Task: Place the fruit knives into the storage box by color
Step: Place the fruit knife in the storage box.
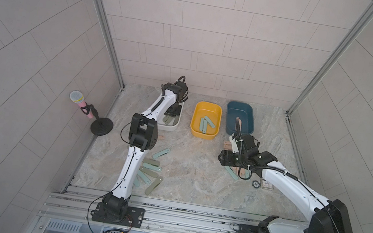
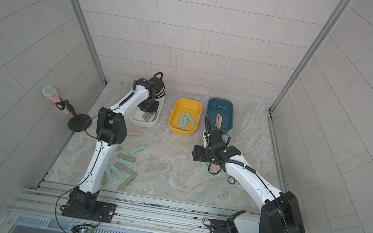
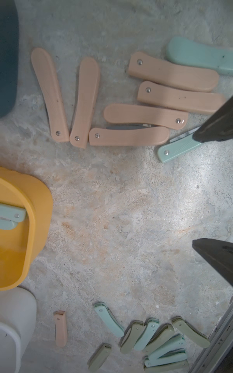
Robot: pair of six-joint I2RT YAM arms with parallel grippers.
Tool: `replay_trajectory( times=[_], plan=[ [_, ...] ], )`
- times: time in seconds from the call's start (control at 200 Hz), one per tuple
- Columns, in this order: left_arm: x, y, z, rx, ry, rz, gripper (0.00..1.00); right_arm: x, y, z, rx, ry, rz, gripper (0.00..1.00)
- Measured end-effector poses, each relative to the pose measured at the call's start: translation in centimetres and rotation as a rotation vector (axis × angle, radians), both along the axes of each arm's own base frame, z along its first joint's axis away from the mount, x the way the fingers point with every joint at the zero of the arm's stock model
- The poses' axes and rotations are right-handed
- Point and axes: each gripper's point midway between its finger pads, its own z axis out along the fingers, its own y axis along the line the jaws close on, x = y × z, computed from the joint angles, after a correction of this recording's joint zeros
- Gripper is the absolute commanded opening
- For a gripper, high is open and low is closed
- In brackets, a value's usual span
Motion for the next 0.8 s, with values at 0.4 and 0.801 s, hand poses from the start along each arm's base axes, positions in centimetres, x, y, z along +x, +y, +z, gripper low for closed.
replay_trajectory(
  times=[0.4,0.801],
  plan=[
    [-3.2,-1.5,2.3,-0.112,0.041,0.0,0.99,-1.2,-4.7,-5.6,-0.268,0.172,-0.033,0.63],
    [-11.9,-4.7,8.1,-0.296,-0.011,-0.045,1.0,-2.2,-5.1,-9.0,-0.326,0.24,-0.02,0.45]
  ],
)
